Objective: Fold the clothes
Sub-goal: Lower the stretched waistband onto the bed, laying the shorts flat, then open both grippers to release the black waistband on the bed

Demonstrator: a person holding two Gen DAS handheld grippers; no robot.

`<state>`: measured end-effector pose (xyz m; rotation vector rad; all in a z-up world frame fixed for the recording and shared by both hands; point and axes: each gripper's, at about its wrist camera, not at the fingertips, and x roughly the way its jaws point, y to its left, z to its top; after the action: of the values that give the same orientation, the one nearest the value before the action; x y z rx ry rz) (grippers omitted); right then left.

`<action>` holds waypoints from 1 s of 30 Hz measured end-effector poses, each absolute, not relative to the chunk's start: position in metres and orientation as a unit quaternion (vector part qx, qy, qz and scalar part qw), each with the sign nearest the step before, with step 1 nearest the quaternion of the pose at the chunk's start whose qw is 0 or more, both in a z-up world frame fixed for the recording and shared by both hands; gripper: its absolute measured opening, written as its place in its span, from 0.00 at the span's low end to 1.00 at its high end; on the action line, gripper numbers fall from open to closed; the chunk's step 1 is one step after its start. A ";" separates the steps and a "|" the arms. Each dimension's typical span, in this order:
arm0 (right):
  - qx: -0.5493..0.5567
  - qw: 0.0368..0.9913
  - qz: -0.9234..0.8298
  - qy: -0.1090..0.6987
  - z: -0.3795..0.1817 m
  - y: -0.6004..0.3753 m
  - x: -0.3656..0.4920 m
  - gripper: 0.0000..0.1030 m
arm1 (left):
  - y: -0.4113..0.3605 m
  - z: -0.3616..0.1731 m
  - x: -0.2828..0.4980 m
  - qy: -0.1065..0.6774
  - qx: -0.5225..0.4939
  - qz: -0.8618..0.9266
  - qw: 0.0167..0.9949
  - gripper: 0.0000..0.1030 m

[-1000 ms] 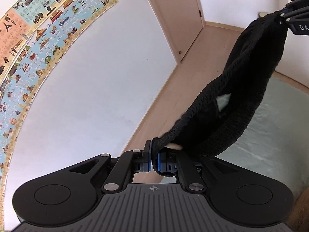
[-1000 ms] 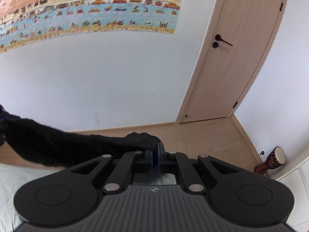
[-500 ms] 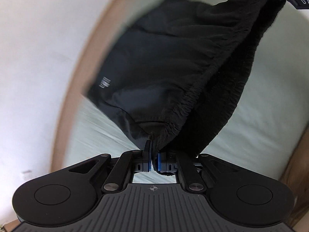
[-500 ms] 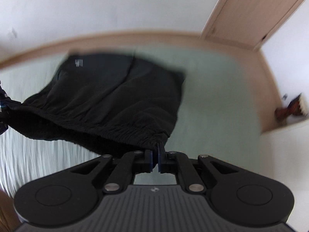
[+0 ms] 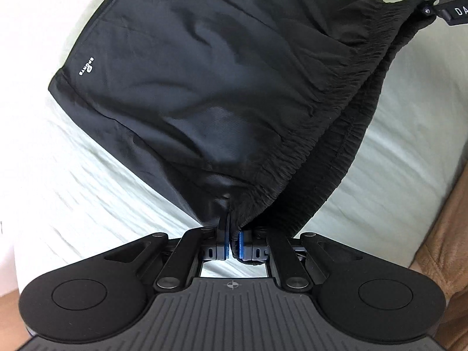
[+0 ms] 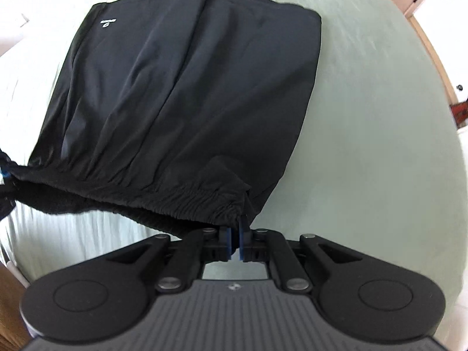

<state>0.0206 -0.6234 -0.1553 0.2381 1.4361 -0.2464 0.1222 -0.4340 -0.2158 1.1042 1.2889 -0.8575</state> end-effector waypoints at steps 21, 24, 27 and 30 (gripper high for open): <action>0.132 0.739 -0.122 0.649 -0.202 -0.604 -0.012 0.05 | -0.410 -0.230 0.088 0.539 0.438 -0.339 0.635 0.05; 0.141 0.740 -0.126 0.645 -0.203 -0.607 -0.012 0.05 | -0.411 -0.228 0.091 0.536 0.434 -0.336 0.641 0.06; 0.143 0.744 -0.129 0.640 -0.204 -0.608 -0.012 0.07 | -0.413 -0.225 0.092 0.528 0.436 -0.331 0.649 0.06; 0.136 0.747 -0.133 0.637 -0.199 -0.609 -0.010 0.13 | -0.416 -0.227 0.093 0.517 0.441 -0.331 0.655 0.06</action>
<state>-0.0105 -0.6087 -0.1991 0.2979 1.3926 -0.2906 0.0930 -0.4156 -0.2265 0.9997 1.1722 -0.7515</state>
